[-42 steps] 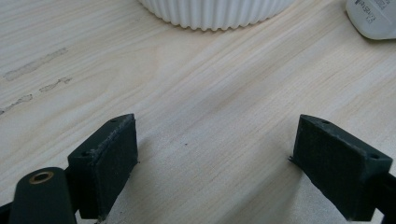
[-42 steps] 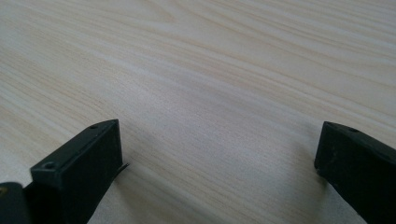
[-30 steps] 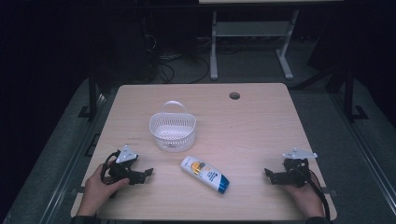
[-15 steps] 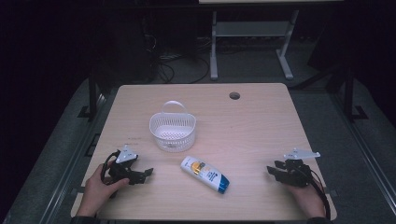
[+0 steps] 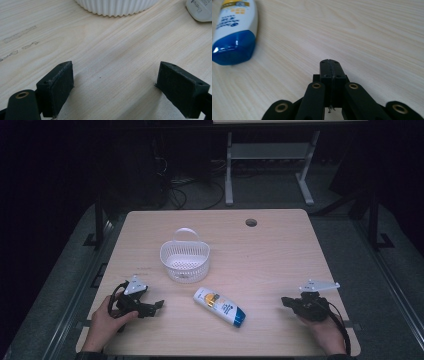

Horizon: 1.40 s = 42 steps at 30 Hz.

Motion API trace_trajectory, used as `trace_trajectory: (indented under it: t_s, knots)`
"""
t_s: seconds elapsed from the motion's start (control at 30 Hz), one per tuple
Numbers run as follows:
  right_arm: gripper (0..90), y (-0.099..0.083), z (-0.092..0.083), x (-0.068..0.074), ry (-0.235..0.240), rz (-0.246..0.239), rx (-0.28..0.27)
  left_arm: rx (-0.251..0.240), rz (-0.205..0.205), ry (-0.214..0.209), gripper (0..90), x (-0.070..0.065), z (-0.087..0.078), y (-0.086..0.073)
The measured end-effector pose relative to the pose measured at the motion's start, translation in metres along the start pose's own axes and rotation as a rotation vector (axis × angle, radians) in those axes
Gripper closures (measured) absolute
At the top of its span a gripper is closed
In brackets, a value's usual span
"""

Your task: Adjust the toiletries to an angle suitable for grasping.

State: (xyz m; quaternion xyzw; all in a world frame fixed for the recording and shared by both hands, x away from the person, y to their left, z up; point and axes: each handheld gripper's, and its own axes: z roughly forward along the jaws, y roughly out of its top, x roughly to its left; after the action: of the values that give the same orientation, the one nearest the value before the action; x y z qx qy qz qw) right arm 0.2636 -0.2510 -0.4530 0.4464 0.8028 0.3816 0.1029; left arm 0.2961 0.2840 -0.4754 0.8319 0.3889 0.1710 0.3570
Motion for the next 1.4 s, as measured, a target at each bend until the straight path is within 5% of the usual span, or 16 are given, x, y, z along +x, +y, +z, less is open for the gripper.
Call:
trace_trajectory:
  t_s: [0.27, 1.4]
  knots:
    - [89.5, 0.006, -0.004, 0.017, 0.030, -0.053, -0.012, 0.003, 0.003, 0.000, 13.1, 0.000, 0.000, 0.000]
    - [89.5, 0.023, 0.005, 0.080, 0.200, -0.152, -0.049, -0.001, 0.000, 0.000, 13.1, 0.000, 0.000, 0.000]
